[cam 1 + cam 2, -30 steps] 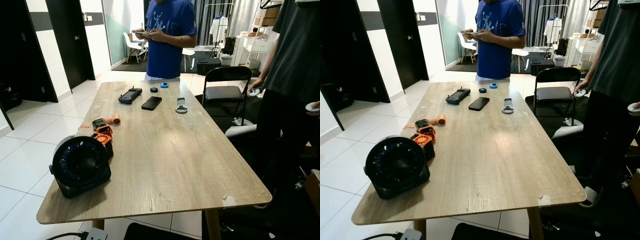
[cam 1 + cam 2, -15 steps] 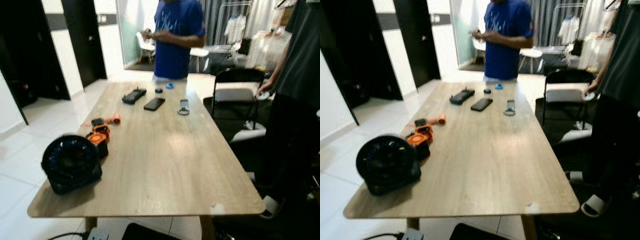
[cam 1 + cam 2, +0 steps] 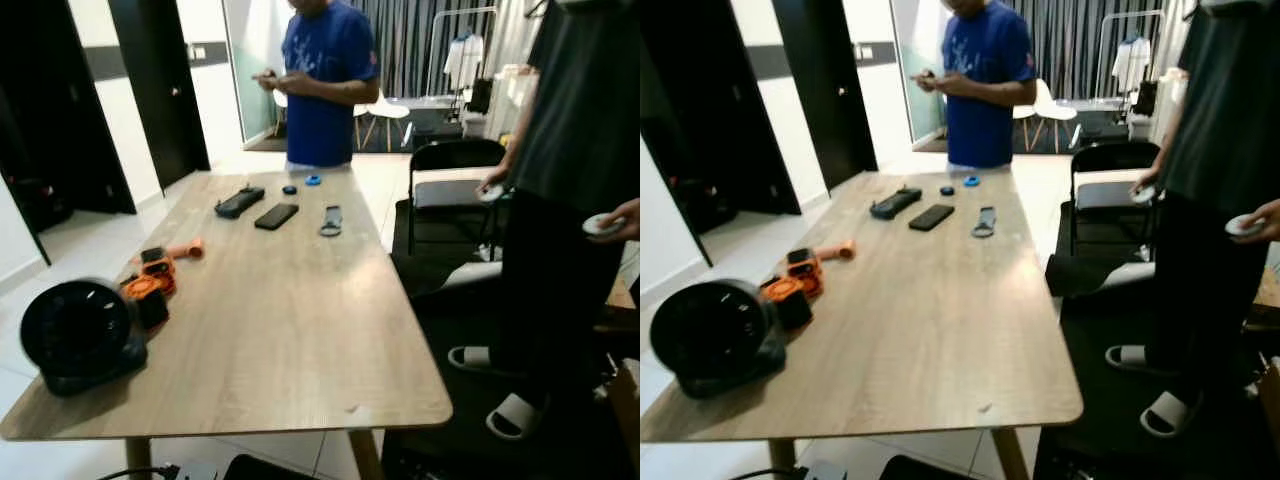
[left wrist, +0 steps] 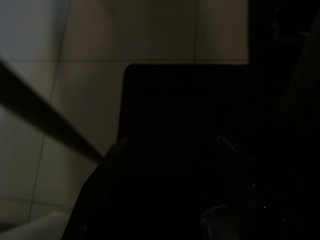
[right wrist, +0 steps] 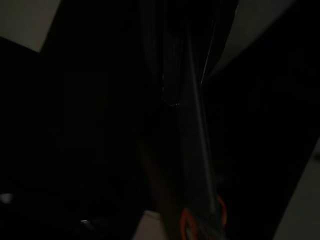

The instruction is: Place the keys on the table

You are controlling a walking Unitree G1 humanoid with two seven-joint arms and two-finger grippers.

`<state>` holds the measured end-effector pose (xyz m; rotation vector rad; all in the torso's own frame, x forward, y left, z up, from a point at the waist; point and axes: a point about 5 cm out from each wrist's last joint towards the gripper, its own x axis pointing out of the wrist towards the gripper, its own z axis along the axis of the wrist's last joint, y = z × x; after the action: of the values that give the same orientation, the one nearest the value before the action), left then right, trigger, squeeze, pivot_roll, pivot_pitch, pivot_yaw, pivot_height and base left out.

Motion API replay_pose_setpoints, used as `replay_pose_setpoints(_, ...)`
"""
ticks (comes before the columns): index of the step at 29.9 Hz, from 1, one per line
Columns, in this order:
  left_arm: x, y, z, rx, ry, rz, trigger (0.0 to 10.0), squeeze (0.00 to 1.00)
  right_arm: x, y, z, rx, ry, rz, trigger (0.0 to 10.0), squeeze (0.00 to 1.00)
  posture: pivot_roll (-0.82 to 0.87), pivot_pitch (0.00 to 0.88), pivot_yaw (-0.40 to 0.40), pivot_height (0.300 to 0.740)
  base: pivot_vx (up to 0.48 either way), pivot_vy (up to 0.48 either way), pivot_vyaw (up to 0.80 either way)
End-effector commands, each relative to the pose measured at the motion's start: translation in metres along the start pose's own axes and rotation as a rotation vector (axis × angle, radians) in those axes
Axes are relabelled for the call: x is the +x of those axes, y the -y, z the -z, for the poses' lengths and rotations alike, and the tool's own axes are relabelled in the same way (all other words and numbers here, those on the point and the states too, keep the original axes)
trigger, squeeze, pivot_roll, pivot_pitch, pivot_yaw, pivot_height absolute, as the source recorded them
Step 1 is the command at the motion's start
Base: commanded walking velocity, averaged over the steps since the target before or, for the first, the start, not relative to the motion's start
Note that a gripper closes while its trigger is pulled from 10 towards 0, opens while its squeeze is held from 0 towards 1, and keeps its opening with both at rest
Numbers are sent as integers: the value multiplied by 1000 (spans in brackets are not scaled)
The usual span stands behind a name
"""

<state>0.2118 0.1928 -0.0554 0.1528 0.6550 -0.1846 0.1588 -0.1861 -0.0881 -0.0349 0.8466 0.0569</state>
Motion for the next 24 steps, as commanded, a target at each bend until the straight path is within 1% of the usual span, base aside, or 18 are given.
replay_pose_setpoints(1, 0, -5, 0, 16, -12, -2, 10000, 0, 0, -7, 5, 11, -19, -12, 10000, 0, 50, 43, 50, 740, 0, 0, 0)
replay_pose_setpoints(8, 1, -3, -2, 31, -4, 13, 10000, 0, -1, -6, 6, 13, -23, -9, 10000, 0, 48, 39, 54, 740, 0, 0, 0)
replay_pose_setpoints(11, 1, -2, -5, 53, 12, 28, 10000, 0, -2, -5, 7, 12, -22, -7, 10000, 0, 47, 36, 54, 740, 0, 0, 0)
replay_pose_setpoints(12, -1, -1, -6, 77, 35, 59, 10000, 0, -3, -2, 8, 10, -21, -3, 10000, 0, 47, 37, 54, 740, 0, 0, 0)
replay_pose_setpoints(14, -1, -1, -6, 85, 43, 73, 10000, 0, -3, -1, 8, 8, -20, -1, 10000, 0, 47, 37, 54, 740, 0, 0, 0)
replay_pose_setpoints(16, -6, -1, -4, 125, 67, 126, 10000, 0, -5, 7, 10, 1, -16, 14, 10000, 0, 49, 44, 50, 740, 0, 0, 0)
replay_pose_setpoints(18, -7, -2, -3, 137, 74, 141, 10000, 0, -6, 9, 11, -2, -16, 20, 10000, 0, 49, 45, 49, 740, 0, 0, 0)
replay_pose_setpoints(19, -11, -4, -2, 158, 96, 163, 10000, 0, -9, 19, 12, -6, 0, 54, 10000, 0, 53, 47, 46, 740, 0, 0, 0)
replay_pose_setpoints(21, -11, -4, -2, 158, 96, 163, 10000, 0, -9, 19, 12, -6, 0, 54, 10000, 0, 53, 47, 46, 740, 0, 0, 0)
replay_pose_setpoints(22, -15, -8, 2, 154, 96, 164, 10000, 0, -14, 36, 12, -2, 31, 130, 10000, 0, 54, 51, 43, 740, 0, 0, 0)
replay_pose_setpoints(23, -15, -8, 2, 154, 96, 164, 10000, 0, -14, 36, 12, -2, 31, 130, 10000, 0, 54, 51, 43, 740, 0, 0, 0)
replay_pose_setpoints(24, -17, -10, 4, 150, 91, 159, 10000, 0, -17, 44, 12, -1, 43, 168, 10000, 0, 54, 51, 43, 740, 0, 0, 0)
